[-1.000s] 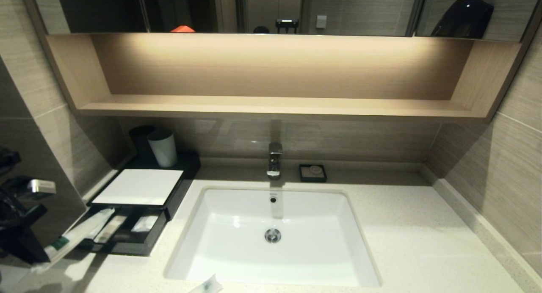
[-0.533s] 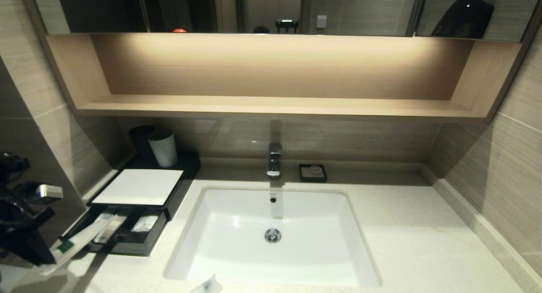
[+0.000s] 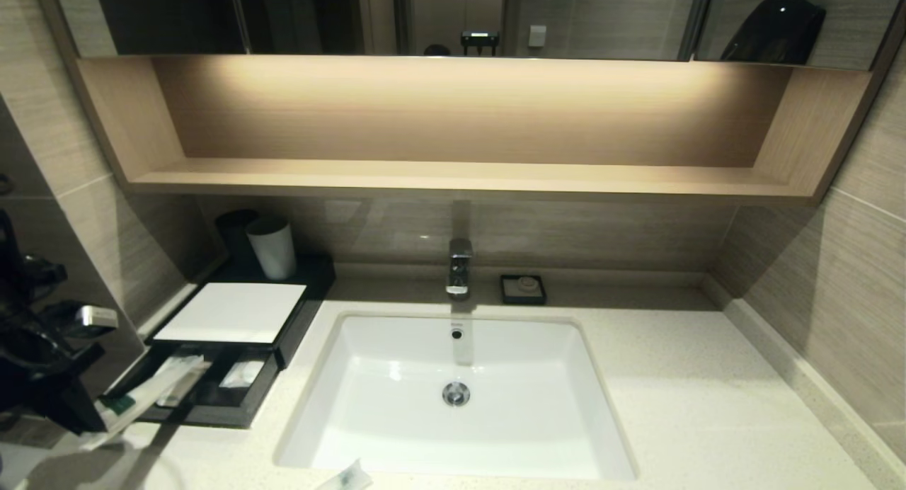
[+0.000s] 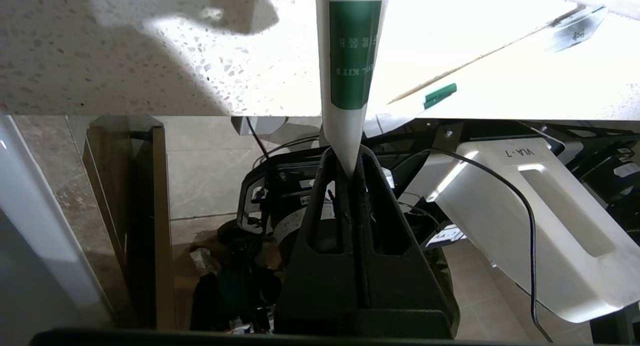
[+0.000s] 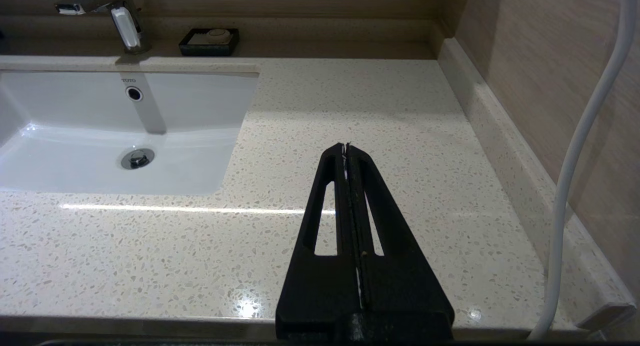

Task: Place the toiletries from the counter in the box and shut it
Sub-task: Place the bathroom toiletry into the drawer

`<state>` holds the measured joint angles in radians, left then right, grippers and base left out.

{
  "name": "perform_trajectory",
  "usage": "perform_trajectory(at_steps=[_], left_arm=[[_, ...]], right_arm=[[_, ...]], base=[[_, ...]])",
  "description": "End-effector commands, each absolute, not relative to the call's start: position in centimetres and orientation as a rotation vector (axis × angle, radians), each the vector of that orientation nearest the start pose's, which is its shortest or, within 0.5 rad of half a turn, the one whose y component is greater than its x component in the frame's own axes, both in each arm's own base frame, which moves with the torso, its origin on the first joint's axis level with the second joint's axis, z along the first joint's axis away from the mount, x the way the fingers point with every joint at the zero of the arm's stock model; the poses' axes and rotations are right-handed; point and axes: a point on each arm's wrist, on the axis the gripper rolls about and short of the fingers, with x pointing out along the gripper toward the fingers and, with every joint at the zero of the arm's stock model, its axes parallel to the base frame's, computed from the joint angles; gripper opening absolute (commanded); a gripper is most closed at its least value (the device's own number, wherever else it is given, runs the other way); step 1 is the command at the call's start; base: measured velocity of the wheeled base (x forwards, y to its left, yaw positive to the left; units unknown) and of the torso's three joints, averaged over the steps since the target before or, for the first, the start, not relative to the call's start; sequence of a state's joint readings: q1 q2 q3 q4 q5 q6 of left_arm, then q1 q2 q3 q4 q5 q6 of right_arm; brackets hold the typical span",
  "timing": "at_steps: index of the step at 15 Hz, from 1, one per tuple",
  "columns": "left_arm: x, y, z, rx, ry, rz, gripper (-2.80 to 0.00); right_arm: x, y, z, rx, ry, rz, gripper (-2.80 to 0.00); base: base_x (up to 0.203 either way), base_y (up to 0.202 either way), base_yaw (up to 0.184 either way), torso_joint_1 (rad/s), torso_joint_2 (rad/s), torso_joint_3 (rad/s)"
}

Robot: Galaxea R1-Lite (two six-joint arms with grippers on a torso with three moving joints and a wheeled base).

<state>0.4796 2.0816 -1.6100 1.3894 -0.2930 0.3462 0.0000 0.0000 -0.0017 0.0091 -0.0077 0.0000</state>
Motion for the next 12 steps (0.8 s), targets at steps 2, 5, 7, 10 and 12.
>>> perform_trajectory(at_steps=[2, 5, 7, 10, 12], left_arm=[[28.4, 14.0, 14.7, -0.448, 1.698, -0.170, -2.80], [29.0, 14.4, 14.4, -0.446, 1.694, -0.169, -2.80], [29.4, 14.5, 13.9, -0.446, 1.699, -0.172, -2.80], [29.9, 14.7, 13.3, -0.452, 1.709, -0.177, -2.80], [30.3, 14.6, 12.9, -0.447, 1.717, -0.183, -2.80]], right_arm=[[-2.3, 0.0, 7.5, 0.000, 0.008, -0.008, -2.80], [-2.3, 0.0, 7.5, 0.000, 0.008, -0.008, -2.80], [-2.3, 0.0, 7.5, 0.000, 0.008, -0.008, -2.80], [-2.3, 0.0, 7.5, 0.000, 0.008, -0.006, -2.80], [-2.3, 0.0, 7.5, 0.000, 0.008, -0.008, -2.80]], base=[[0.000, 0.000, 0.000, 0.000, 0.00, 0.000], [0.000, 0.000, 0.000, 0.000, 0.00, 0.000], [0.000, 0.000, 0.000, 0.000, 0.00, 0.000], [0.000, 0.000, 0.000, 0.000, 0.00, 0.000], [0.000, 0.000, 0.000, 0.000, 0.00, 0.000]])
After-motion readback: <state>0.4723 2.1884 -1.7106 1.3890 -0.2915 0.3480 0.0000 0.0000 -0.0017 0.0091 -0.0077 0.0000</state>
